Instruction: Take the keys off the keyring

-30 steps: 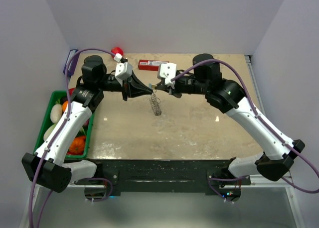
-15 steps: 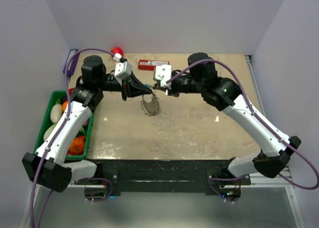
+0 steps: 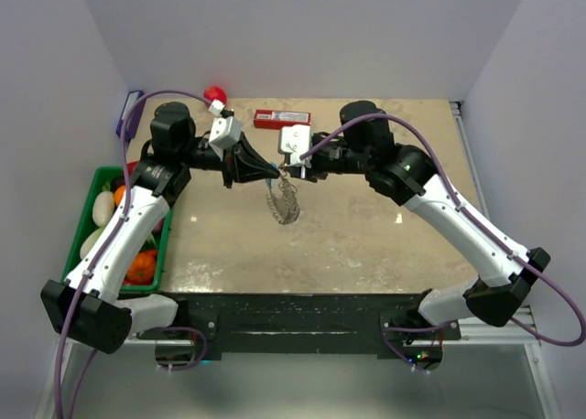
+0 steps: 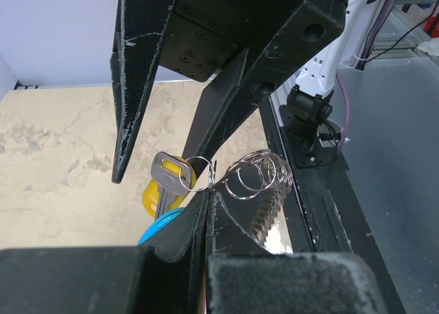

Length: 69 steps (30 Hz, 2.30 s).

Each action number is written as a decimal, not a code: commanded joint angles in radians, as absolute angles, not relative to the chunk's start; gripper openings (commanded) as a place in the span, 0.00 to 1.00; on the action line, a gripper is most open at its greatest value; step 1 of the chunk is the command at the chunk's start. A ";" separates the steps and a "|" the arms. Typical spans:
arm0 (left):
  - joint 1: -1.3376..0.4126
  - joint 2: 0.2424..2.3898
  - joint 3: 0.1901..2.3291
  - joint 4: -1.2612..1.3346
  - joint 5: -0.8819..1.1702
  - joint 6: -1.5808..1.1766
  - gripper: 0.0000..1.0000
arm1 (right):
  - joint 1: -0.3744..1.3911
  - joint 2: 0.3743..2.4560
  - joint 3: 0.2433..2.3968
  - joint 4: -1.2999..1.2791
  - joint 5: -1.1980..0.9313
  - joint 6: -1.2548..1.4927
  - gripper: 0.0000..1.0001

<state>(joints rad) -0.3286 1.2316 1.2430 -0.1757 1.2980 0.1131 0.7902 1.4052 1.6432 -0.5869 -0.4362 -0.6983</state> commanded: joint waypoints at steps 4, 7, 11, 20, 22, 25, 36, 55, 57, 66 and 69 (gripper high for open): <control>-0.333 1.213 1.238 -0.114 1.333 0.087 0.00 | 0.798 1.390 1.674 -0.563 -0.429 -0.727 0.43; -0.333 1.213 1.235 -0.112 1.330 0.086 0.00 | 0.798 1.381 1.693 -0.592 -0.463 -0.748 0.38; -0.333 1.219 1.230 -0.094 1.328 0.064 0.00 | 0.798 1.362 1.718 -0.644 -0.517 -0.779 0.33; -0.333 1.235 1.229 -0.061 1.330 0.025 0.00 | 0.799 1.333 1.732 -0.735 -0.509 -0.877 0.34; -0.333 1.238 1.227 -0.049 1.336 0.014 0.00 | 0.801 1.331 1.726 -0.736 -0.505 -0.887 0.34; -0.333 1.246 1.227 -0.037 1.339 0.008 0.00 | 0.808 1.339 1.721 -0.727 -0.511 -0.888 0.31; -0.325 1.246 1.197 0.094 1.400 -0.126 0.00 | 0.822 1.305 1.678 -0.718 -0.469 -0.873 0.28; -0.311 1.215 1.189 0.110 1.404 -0.137 0.00 | 0.784 1.224 1.442 -0.462 -0.517 -0.637 0.14; -0.310 1.213 1.186 0.112 1.405 -0.137 0.00 | 0.781 1.230 1.440 -0.448 -0.517 -0.626 0.13; -0.310 1.210 1.187 0.117 1.410 -0.140 0.00 | 0.781 1.264 1.460 -0.474 -0.552 -0.637 0.16; -0.310 1.212 1.186 0.117 1.410 -0.138 0.00 | 0.781 1.262 1.460 -0.495 -0.569 -0.653 0.18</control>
